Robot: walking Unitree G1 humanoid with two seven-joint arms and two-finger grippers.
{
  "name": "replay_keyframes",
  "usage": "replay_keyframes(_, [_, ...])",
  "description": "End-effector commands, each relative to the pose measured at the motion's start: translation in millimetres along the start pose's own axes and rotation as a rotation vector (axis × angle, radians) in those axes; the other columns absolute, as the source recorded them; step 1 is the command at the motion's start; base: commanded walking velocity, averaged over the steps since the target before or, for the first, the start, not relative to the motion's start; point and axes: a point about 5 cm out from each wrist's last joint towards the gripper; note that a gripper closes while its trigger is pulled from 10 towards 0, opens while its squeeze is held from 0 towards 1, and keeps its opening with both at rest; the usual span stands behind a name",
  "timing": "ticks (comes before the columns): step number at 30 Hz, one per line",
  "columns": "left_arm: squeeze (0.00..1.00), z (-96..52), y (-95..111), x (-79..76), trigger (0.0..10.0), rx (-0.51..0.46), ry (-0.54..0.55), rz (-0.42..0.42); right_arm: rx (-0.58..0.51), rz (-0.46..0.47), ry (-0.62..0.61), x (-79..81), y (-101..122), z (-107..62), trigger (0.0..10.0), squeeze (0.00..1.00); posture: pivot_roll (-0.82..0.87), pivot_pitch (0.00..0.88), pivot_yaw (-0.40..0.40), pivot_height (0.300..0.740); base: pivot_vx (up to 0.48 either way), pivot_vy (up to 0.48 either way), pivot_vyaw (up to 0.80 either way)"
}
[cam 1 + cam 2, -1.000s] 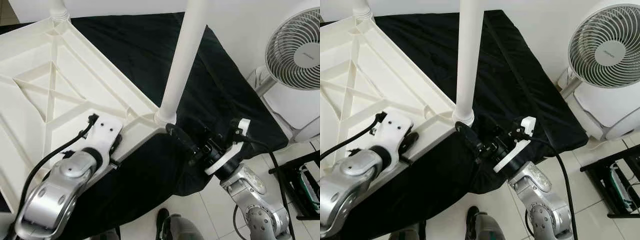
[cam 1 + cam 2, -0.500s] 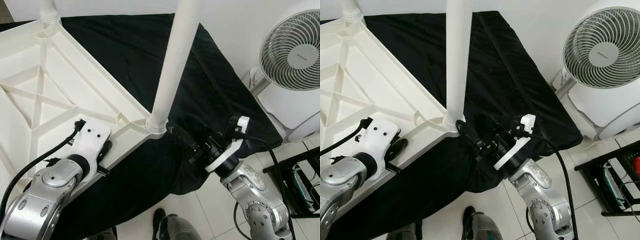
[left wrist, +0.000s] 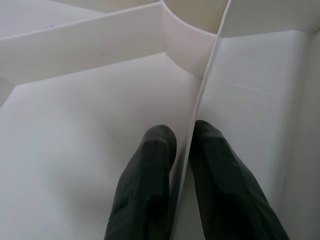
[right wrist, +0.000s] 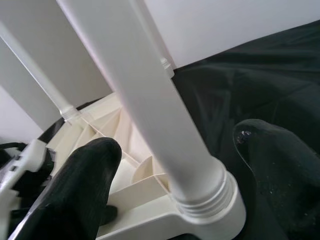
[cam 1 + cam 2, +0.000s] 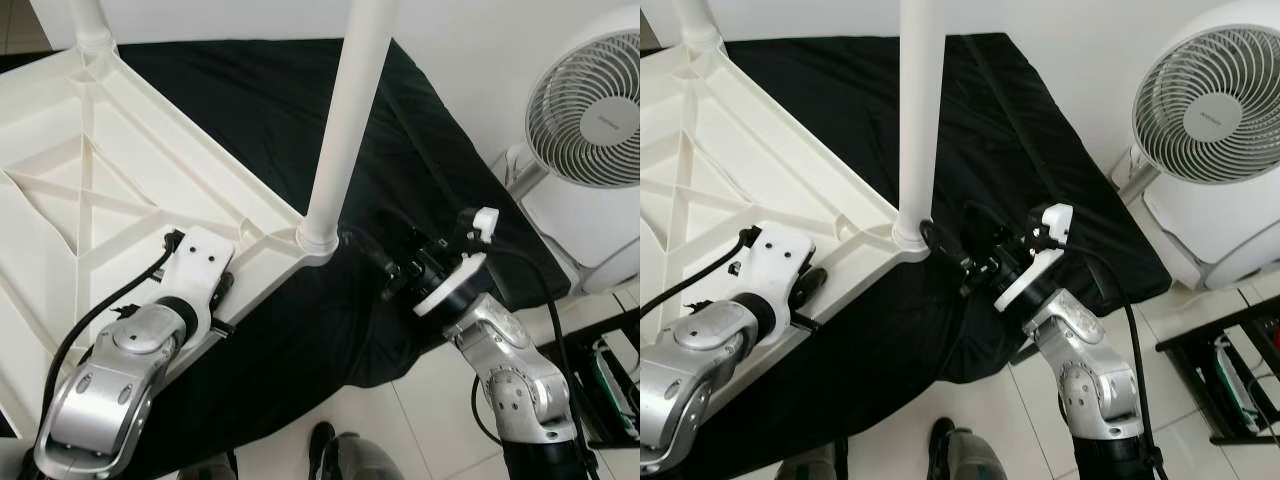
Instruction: Building children table
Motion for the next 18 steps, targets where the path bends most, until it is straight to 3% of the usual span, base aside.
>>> replay_keyframes(1, [0.00, 4.3, -19, -4.7, 0.0, 0.110, 0.084, -0.019, 0.007, -0.029, -0.011, -12.2, -2, 3.4, 10.0, 0.00, 0.17, 0.233, -0.115, 0.740, 0.000, 0.000, 0.00])
replay_keyframes(9, [0.00, 4.4, -17, -9.9, 0.0, 0.099, 0.065, -0.029, 0.015, -0.050, 0.017, -27.8, -9, 24.2, 10.0, 0.00, 0.18, 0.233, -0.114, 0.740, 0.000, 0.000, 0.00])
replay_keyframes(10, [0.00, 6.7, -14, -13.6, 0.0, 0.089, 0.060, -0.029, 0.008, -0.090, 0.000, -41.8, -9, 39.5, 10.0, 0.00, 0.18, 0.233, -0.112, 0.740, 0.000, 0.000, 0.00])
replay_keyframes(17, [0.00, 11.3, -2, -26.8, 0.0, 0.031, -0.002, -0.019, -0.062, -0.120, -0.027, -47.9, 3, 53.5, 10.0, 0.00, 0.19, 0.238, -0.120, 0.740, 0.000, 0.000, 0.00])
replay_keyframes(18, [0.00, 11.9, 0, -29.2, 5.5, 0.023, -0.010, -0.015, -0.074, -0.114, -0.021, -44.6, 3, 52.7, 10.0, 0.00, 0.19, 0.238, -0.121, 0.740, 0.000, 0.000, 0.00])
Point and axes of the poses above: a point about 5 cm out from each wrist's last joint towards the gripper, its own z axis pointing out of the wrist towards the gripper, its own y axis along the axis of the wrist's last joint, x = y × z
